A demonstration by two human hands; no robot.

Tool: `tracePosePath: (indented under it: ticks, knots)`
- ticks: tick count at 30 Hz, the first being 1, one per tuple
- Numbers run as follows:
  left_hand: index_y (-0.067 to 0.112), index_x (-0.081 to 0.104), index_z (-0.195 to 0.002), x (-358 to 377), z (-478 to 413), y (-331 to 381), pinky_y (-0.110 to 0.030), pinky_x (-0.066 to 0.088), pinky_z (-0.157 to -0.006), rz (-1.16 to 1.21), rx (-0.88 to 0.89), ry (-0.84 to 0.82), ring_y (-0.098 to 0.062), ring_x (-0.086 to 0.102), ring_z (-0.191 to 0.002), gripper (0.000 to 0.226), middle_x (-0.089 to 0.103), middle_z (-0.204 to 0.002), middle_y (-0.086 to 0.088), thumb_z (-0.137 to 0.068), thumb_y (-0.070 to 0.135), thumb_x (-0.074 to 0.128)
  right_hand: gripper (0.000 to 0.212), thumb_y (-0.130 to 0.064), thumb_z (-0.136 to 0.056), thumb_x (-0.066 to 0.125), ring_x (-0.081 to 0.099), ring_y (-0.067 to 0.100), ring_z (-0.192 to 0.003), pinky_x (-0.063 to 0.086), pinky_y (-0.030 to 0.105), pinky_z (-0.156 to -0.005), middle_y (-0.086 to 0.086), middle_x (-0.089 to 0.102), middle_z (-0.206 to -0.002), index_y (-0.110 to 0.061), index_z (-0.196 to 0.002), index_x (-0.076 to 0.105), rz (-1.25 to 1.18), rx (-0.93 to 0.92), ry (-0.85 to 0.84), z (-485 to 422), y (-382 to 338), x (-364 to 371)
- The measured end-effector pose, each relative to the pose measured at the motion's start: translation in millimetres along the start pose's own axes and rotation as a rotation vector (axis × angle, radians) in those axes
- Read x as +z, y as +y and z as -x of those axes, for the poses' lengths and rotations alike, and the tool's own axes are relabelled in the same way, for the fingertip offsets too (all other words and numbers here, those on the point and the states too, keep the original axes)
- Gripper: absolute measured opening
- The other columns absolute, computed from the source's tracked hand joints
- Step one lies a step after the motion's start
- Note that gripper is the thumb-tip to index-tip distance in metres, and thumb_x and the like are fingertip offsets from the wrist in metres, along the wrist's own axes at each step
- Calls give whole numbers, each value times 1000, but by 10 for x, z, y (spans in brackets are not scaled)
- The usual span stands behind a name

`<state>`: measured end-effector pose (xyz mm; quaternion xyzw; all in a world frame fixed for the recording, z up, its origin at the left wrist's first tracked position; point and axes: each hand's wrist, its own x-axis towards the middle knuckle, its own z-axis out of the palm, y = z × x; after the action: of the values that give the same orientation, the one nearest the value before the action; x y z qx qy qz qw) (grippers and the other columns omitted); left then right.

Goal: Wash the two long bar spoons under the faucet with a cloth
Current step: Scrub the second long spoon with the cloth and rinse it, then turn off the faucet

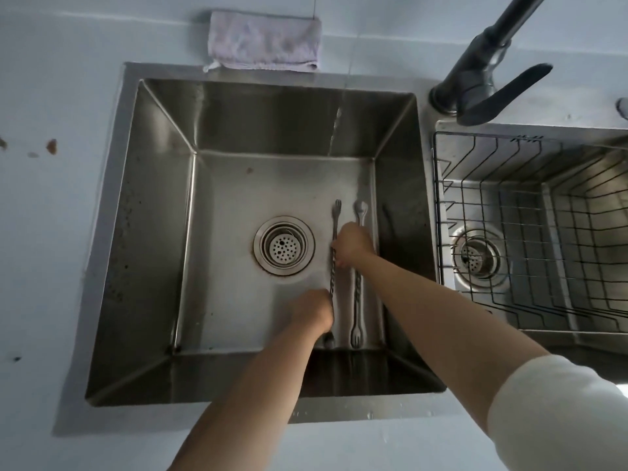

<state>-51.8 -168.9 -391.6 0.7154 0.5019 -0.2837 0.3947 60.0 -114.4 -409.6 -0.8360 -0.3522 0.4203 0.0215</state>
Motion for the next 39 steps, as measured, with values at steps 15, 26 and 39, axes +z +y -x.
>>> tracePosePath:
  ticks: [15,26,39]
  knots:
    - [10,62,-111,-96,112,-82,-34,49,-89,29,-13,85,-26,60,-108,24,65,-115,-10,-94,17,47,31,-18,-96,40,56,32,-111,46,35,-88,18,57,-122,-3,-120,51,33,-32,-9,372,-145,-221]
    - [16,64,-116,-1540,857,333,-32,46,-93,256,250,604,-25,60,-113,29,67,-119,-6,-93,28,52,68,-41,-98,35,20,23,-144,19,33,-114,9,13,-158,-15,-150,0,-381,-287,33,1248,-587,-1389]
    - [14,47,-133,-3436,2185,1288,-36,44,-92,-22,675,1228,-27,50,-119,42,51,-132,-8,-92,24,53,66,-39,-99,32,10,29,-145,14,45,-118,7,0,-159,-16,-150,-1,-939,-231,351,1694,-640,-2612]
